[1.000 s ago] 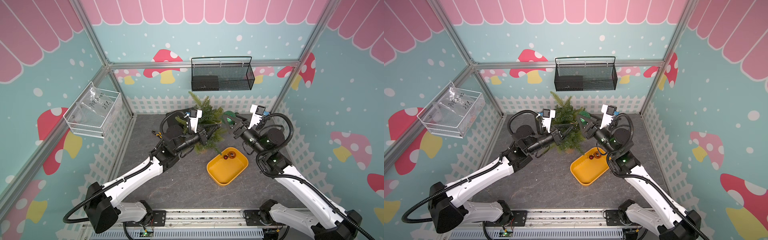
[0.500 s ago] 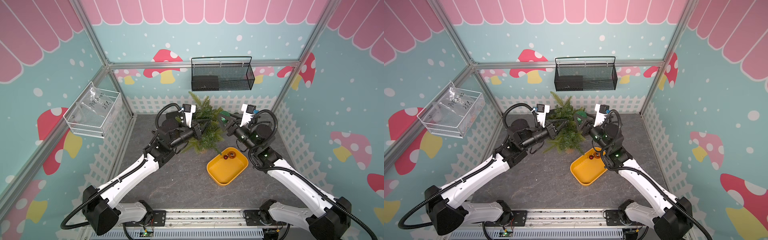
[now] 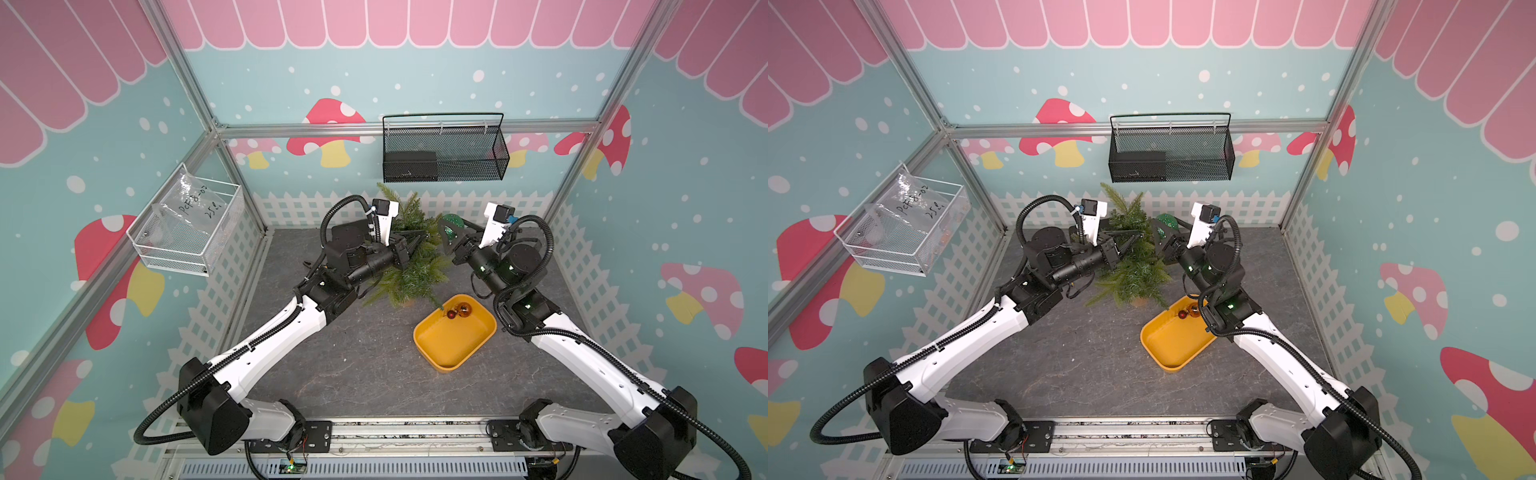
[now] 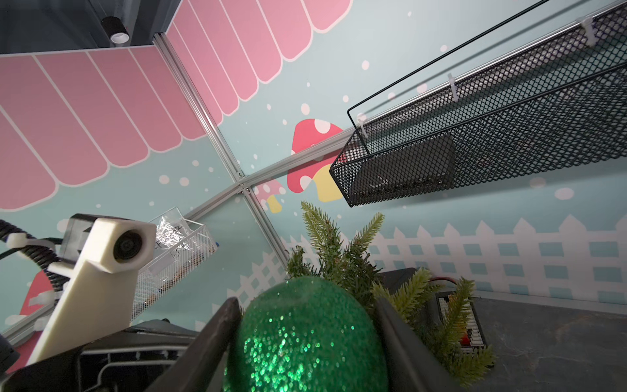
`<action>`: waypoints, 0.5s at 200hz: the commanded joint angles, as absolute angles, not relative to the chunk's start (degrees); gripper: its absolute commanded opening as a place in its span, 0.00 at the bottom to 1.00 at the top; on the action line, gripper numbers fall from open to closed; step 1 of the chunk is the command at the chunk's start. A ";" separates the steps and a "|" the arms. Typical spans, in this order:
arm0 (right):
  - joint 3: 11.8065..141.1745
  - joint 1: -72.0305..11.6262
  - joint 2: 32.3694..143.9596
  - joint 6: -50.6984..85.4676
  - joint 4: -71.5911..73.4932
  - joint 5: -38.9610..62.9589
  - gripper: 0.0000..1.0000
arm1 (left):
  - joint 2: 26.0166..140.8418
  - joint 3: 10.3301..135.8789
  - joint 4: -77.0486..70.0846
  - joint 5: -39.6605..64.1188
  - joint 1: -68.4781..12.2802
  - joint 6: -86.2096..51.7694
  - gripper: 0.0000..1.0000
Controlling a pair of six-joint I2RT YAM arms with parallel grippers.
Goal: Decorate the small christmas tree with ornaments
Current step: Pick up an ornament from the container.
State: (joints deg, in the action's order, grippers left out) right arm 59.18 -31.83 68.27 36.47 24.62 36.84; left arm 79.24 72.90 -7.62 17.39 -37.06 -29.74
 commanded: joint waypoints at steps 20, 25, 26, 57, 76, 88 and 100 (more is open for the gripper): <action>61.18 -31.66 69.95 36.07 29.90 37.07 0.53 | 80.47 75.05 -6.29 16.57 -36.39 -29.33 0.00; 61.01 -31.67 70.03 36.31 30.60 37.23 0.53 | 80.51 75.05 -6.33 16.53 -36.29 -29.44 0.00; 61.01 -31.66 70.04 36.31 30.68 37.25 0.53 | 80.51 75.06 -6.33 16.53 -36.30 -29.44 0.00; 61.17 -31.62 70.75 37.21 32.30 37.73 0.53 | 80.93 75.19 -6.25 15.63 -36.09 -29.70 0.01; 61.00 -31.59 71.00 38.12 33.64 38.36 0.53 | 81.13 75.40 -5.92 15.64 -35.95 -29.87 0.01; 61.06 -31.66 71.28 38.23 33.92 38.64 0.53 | 81.21 75.36 -5.98 15.56 -35.90 -29.97 0.01; 61.17 -31.62 71.61 38.18 33.90 38.55 0.53 | 81.24 75.25 -6.36 15.32 -35.84 -30.14 0.01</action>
State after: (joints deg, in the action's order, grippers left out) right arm 59.59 -31.83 70.98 37.32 30.39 37.10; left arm 80.75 73.43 -7.05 16.19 -36.32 -29.76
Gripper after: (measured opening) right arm 0.601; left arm 0.044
